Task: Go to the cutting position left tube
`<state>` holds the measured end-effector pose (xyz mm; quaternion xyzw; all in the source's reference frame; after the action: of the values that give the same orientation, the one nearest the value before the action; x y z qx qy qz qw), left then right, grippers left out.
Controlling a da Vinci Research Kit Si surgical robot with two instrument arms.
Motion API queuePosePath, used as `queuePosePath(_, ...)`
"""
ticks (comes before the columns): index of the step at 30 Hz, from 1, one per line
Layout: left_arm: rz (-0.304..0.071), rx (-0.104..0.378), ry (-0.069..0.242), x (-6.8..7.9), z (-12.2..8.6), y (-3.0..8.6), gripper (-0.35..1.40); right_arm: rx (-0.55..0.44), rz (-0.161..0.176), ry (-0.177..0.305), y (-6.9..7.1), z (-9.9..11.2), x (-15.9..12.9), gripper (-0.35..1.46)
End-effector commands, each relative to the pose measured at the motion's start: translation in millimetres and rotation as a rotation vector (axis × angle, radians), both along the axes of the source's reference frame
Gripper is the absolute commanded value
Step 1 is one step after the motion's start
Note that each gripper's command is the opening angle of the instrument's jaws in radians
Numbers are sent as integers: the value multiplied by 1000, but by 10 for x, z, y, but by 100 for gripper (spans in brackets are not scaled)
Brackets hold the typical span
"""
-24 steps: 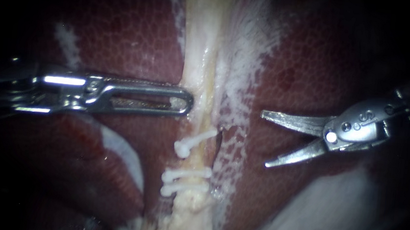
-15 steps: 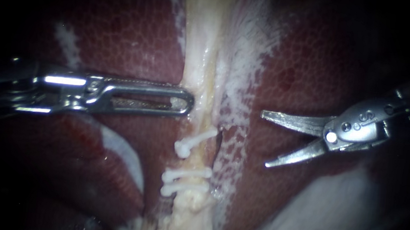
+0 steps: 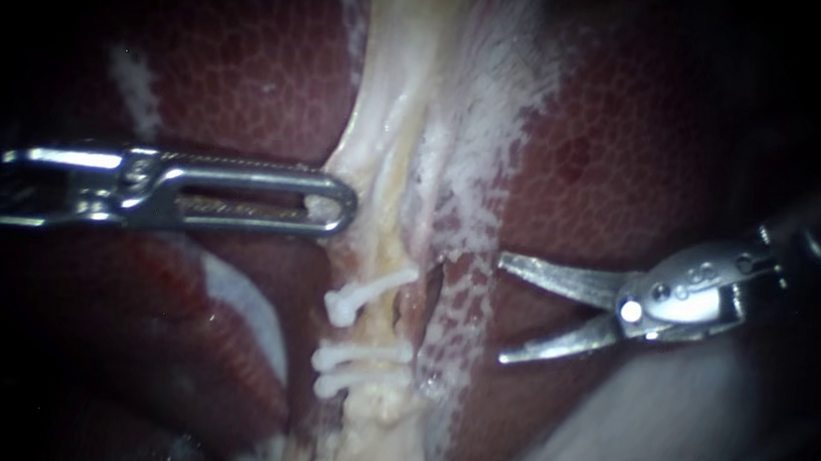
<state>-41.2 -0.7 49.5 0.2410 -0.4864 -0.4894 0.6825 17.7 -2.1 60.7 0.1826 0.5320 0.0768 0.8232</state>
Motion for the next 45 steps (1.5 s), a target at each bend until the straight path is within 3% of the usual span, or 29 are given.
queuePosePath(1, -1, 1, -4, 4, -6, 1, -35, 15, -9, 1, -4, 3, 4, 139)
queuePosePath(9, -18, 2, -14, 14, -31, 4, -35, 85, -36, 23, -16, 19, 32, 135)
queuePosePath(21, -18, 2, -14, 15, -31, 3, -35, 118, -66, 33, -22, 39, 66, 132)
queuePosePath(27, -18, 1, -13, 15, -31, 1, -35, 127, -90, 46, -18, 48, 85, 130)
queuePosePath(39, -19, -2, -12, 11, -29, -2, -35, 144, -112, 57, -16, 50, 107, 125)
queuePosePath(45, -18, -2, -12, 11, -29, -2, -35, 160, -132, 89, -18, 44, 112, 125)
